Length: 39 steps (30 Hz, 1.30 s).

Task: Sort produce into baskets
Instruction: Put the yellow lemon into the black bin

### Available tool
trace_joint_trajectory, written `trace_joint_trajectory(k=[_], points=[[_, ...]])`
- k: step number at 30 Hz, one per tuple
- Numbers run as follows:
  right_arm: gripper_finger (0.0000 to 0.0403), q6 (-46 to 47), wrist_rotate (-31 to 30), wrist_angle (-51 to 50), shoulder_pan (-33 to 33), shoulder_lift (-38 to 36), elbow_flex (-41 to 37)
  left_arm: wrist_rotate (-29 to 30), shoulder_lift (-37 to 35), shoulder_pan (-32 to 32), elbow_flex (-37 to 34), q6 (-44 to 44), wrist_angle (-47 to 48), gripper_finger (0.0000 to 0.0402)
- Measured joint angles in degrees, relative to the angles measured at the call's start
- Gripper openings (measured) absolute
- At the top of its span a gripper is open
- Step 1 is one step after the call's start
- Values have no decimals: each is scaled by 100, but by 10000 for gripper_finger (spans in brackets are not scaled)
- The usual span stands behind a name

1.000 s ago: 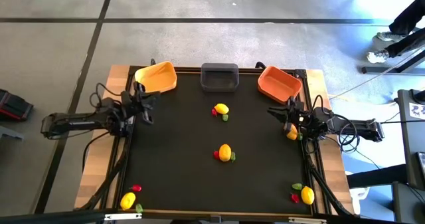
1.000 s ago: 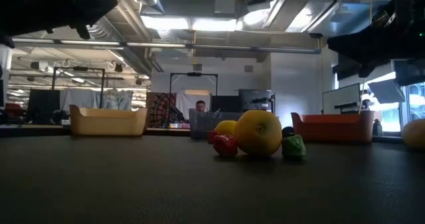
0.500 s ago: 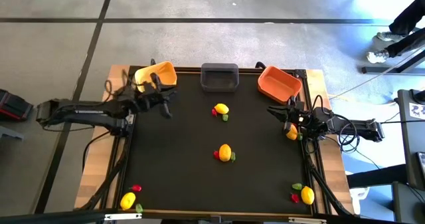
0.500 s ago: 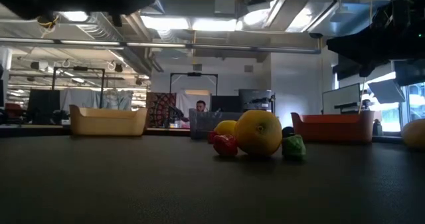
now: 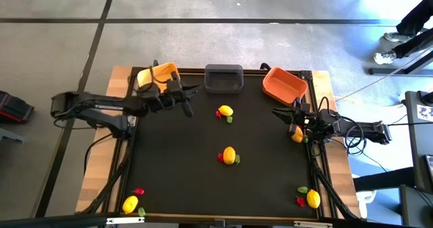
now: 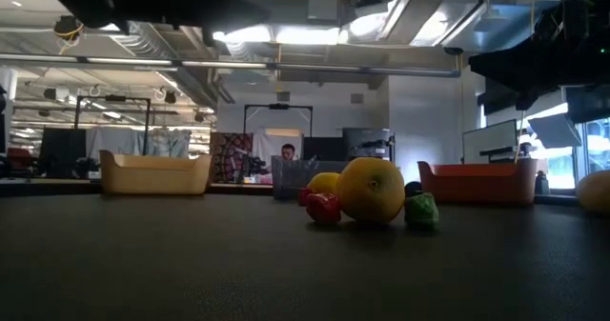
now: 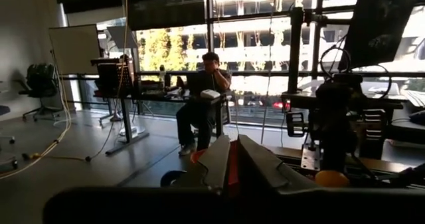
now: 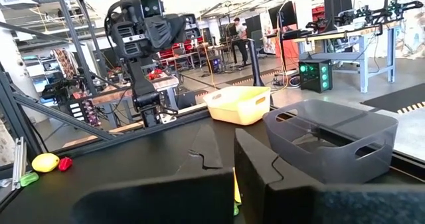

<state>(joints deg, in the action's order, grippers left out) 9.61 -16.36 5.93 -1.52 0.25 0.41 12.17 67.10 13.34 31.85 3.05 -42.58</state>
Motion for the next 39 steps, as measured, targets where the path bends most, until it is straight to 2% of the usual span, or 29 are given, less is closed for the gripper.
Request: trace_joint_trajectory(k=[5,9,14,19,22,27,30,34,39], points=[[3,48,46,3,0,0,2,41,531,144,548,-89,239,93],[3,133,48,7,0,0,2,31,964,237,1252,-17,1138,154],[3,369,48,25,0,0,1,-398,1546,260,2244,-215,2317,227],[20,365,-58,46,0,0,2,-723,2067,256,2862,-318,3254,279],[61,357,-111,42,0,0,16,-726,2255,234,2940,-337,3473,289],[146,345,-215,21,0,0,35,-727,2500,219,2940,-257,3655,287],[183,345,-216,13,0,0,37,-784,2672,193,2940,-354,3647,286],[210,309,-238,3,0,-1,39,-1131,2990,192,2940,-337,3638,286],[217,41,-627,0,0,0,41,-1417,3372,190,2940,-325,3639,286]])
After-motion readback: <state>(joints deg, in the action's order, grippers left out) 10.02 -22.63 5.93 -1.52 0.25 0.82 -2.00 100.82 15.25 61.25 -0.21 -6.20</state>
